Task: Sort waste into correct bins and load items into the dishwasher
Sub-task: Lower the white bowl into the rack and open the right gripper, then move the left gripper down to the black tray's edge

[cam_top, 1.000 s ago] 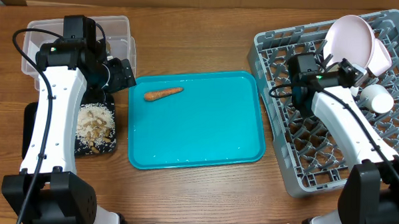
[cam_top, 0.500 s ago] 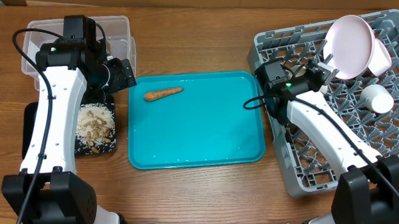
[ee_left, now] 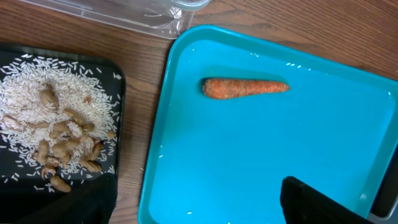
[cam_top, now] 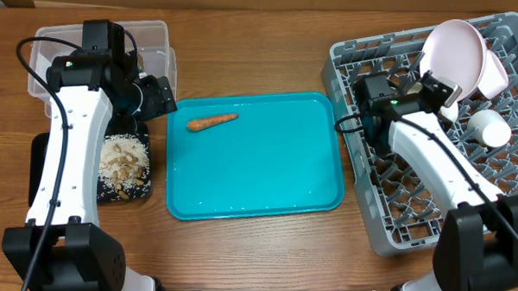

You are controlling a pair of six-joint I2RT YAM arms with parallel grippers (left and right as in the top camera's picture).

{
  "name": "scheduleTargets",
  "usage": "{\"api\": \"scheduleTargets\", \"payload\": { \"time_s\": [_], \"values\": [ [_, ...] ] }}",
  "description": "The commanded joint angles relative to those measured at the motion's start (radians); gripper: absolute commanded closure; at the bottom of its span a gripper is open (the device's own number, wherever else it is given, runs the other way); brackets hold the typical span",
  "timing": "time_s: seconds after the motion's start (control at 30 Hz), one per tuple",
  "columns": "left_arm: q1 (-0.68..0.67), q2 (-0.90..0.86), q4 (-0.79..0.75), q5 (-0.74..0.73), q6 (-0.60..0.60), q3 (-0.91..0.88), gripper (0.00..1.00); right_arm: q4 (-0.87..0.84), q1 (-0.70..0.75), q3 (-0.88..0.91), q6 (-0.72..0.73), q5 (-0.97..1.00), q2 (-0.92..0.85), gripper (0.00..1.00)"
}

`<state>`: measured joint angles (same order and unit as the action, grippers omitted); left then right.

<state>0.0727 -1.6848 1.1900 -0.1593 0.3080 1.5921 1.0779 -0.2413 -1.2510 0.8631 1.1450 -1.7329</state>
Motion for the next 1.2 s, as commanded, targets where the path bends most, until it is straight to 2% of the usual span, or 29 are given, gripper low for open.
{"api": "scheduleTargets", "payload": {
  "time_s": [0.0,0.23,0.27,0.3,0.37,0.4,0.7,0.77,0.93,0.97,1.0,1.03,1.1,1.13,1.17],
  "values": [
    [-0.001,0.003,0.003,0.010,-0.017,-0.002,0.14,0.001,-0.016,0.029,0.002,-0.103,-0.047,0.96],
    [-0.001,0.003,0.003,0.010,-0.017,-0.002,0.14,0.012,-0.153,0.058,0.006,-0.118,-0.063,0.96],
    [-0.001,0.003,0.003,0.010,-0.017,-0.002,0.14,0.013,-0.169,0.058,0.005,-0.119,-0.063,0.90],
    [-0.001,0.003,0.003,0.010,-0.016,-0.002,0.14,0.018,-0.180,0.058,0.005,-0.119,-0.063,0.68],
    [-0.001,0.003,0.003,0.010,-0.016,-0.002,0.14,0.034,-0.197,0.058,0.005,-0.114,-0.063,0.13],
    [-0.001,0.003,0.003,0.010,-0.016,-0.002,0.14,0.042,-0.201,0.054,0.005,-0.114,-0.063,0.00],
    [-0.001,0.003,0.003,0.010,-0.016,-0.002,0.14,0.109,-0.201,-0.060,-0.003,-0.173,0.042,0.00],
    [-0.001,0.003,0.003,0.010,-0.016,-0.002,0.11,0.095,-0.201,-0.099,-0.053,-0.209,0.085,0.00],
    [-0.001,0.003,0.011,0.010,-0.016,-0.002,0.07,-0.005,-0.201,-0.179,-0.333,-0.417,0.167,0.00],
    [-0.001,0.003,0.014,0.010,-0.017,-0.002,0.07,-0.033,-0.201,-0.192,-0.406,-0.498,0.177,0.00],
    [-0.001,0.003,0.023,0.010,-0.016,-0.002,0.06,-0.080,-0.201,-0.208,-0.571,-0.690,0.188,0.01],
    [-0.002,0.003,0.029,0.010,-0.016,-0.002,0.07,-0.098,-0.201,-0.211,-0.650,-0.799,0.192,0.05],
    [-0.005,0.003,0.038,0.010,-0.016,-0.002,0.08,-0.117,-0.201,-0.210,-0.715,-0.976,0.192,0.13],
    [-0.009,0.003,0.042,0.011,-0.017,-0.003,0.08,-0.122,-0.201,-0.210,-0.715,-1.032,0.188,0.24],
    [-0.013,0.003,0.044,0.011,-0.017,-0.005,0.09,-0.128,-0.201,-0.209,-0.715,-1.082,0.185,0.44]
  ]
}}
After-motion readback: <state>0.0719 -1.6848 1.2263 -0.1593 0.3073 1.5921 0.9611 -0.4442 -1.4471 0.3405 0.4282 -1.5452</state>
